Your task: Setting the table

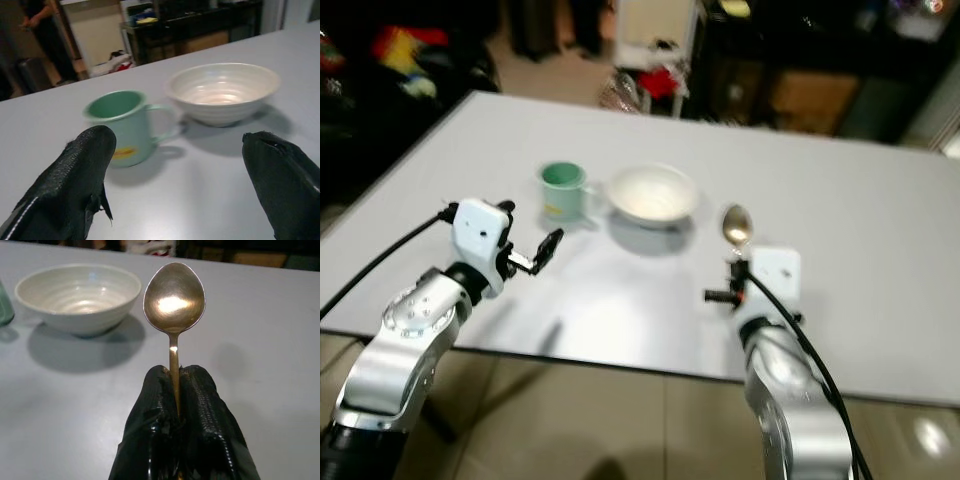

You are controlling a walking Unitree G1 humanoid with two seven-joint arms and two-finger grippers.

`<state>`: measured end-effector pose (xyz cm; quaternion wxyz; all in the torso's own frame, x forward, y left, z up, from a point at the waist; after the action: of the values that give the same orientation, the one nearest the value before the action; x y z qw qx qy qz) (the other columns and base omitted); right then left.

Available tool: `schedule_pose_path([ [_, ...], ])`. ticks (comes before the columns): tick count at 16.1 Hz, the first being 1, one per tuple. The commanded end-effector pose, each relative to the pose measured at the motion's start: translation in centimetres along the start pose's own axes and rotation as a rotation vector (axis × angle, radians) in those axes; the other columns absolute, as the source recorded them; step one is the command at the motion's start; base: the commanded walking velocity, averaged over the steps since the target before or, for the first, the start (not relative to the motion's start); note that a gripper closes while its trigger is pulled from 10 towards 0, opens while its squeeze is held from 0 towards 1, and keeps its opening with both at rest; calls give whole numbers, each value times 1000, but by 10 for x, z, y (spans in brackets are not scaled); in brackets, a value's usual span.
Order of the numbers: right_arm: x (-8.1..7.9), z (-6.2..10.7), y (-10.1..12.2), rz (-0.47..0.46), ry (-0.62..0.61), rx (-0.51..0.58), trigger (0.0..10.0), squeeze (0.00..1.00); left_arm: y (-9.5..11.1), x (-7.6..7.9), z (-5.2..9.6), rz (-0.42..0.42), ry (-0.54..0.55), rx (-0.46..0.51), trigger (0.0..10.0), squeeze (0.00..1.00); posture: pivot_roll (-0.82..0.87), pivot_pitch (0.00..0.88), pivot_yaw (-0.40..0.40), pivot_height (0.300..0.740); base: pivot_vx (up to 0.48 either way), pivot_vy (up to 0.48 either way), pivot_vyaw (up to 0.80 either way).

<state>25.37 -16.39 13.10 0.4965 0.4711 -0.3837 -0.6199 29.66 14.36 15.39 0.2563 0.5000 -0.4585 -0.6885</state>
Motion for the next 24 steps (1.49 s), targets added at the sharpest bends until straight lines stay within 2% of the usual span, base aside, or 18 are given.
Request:
schedule_pose_path([
  [1,7,-1,-7,1,-17,-50,10000,0,3,6,-2,-9,-35,5,10000,0,31,0,-36,740,0,0,0],
  [4,2,-12,-14,13,65,-129,10000,0,-1,13,7,-15,-113,-13,10000,0,37,0,-42,740,0,0,0],
  [7,-2,-36,-17,51,118,-198,10000,0,-10,25,17,-7,-270,-48,10000,0,45,0,-51,740,0,0,0],
  [8,-2,-37,-18,53,121,-204,10000,0,-10,26,17,-7,-280,-44,10000,0,45,0,-51,740,0,0,0],
  [12,-1,-69,-25,63,62,-260,10000,0,-9,34,24,10,-380,-54,10000,0,53,0,-53,740,0,0,0],
  [17,-1,-80,-40,37,23,-269,10000,0,-9,35,28,3,-413,-61,10000,0,67,0,-53,740,0,0,0],
  [24,5,-92,-49,-10,-59,-239,10000,0,-6,38,33,10,-484,-60,10000,0,73,0,-35,740,0,0,0],
])
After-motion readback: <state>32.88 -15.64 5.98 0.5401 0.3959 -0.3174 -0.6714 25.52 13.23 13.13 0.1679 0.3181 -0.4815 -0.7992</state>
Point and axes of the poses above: a point about 5 cm out from each wrist's last joint towards the gripper, its own z axis pointing back from the gripper into the wrist, its own y axis along the axis of the wrist's last joint, x = y × z, the point moved 1 cm from there along -z, pointing out of the wrist towards the gripper, and after that the axes turned 13 degrees about -z, right-handed, at the moved point
